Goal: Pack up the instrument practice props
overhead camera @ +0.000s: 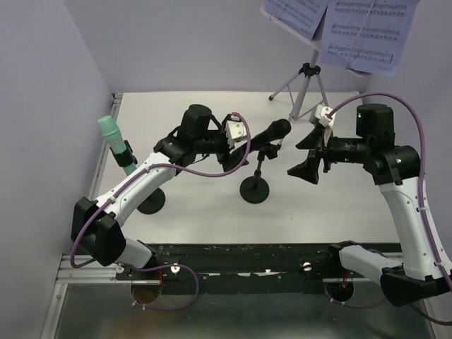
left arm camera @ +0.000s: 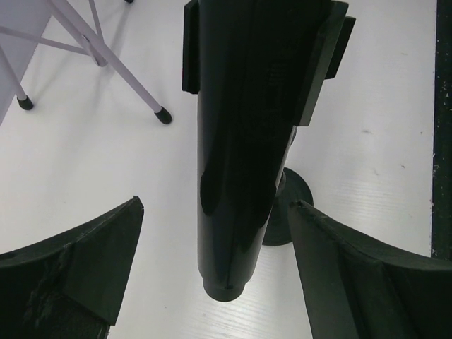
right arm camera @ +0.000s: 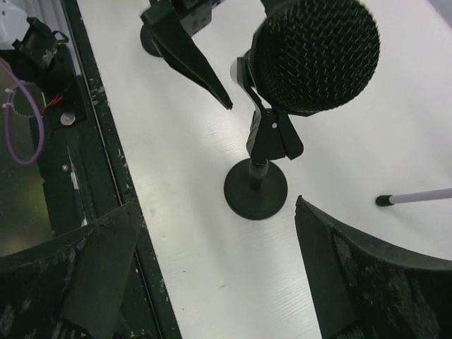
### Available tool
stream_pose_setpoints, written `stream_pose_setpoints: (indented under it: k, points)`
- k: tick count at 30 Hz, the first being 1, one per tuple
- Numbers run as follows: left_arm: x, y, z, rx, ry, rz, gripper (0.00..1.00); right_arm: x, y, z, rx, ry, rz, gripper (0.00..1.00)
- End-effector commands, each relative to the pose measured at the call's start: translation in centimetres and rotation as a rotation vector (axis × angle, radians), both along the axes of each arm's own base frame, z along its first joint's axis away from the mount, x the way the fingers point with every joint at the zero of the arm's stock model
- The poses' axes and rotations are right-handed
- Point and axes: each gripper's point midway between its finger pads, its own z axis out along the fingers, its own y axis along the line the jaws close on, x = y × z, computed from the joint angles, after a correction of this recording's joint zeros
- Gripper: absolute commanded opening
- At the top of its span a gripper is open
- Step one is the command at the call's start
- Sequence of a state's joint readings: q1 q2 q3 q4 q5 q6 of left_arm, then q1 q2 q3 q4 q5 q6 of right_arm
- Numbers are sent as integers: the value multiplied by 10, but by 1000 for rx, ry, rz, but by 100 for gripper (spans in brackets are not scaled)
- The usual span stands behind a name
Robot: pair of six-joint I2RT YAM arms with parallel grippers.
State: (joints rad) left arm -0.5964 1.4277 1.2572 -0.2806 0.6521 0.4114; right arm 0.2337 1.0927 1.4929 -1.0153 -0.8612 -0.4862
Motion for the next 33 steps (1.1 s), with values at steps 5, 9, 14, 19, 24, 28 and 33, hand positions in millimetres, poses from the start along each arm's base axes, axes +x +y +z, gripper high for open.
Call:
stream_pose_setpoints:
  k: [5, 9, 14, 19, 24, 28, 33]
  points:
    - [-6, -1, 12, -22, -16, -44, 92, 25, 24, -20, 141, -111, 113, 95]
    - [-4, 3, 8, -11, -10, -27, 89, 43, 32, -22, 200, -124, 101, 94]
    - [-2, 5, 6, -26, 30, -5, 86, 60, 38, -31, 223, -128, 78, 92]
    - [-1, 5, 7, -26, 26, -8, 83, 61, 45, -41, 220, -99, 115, 88]
    - [0, 4, 6, -30, 30, -26, 81, 67, 49, -55, 211, -87, 121, 81]
    - [-1, 2, 5, -29, 22, -58, 77, 72, 50, -59, 203, -84, 117, 74]
    - [2, -5, 2, -23, 21, -95, 72, 70, 52, -66, 195, -63, 129, 64]
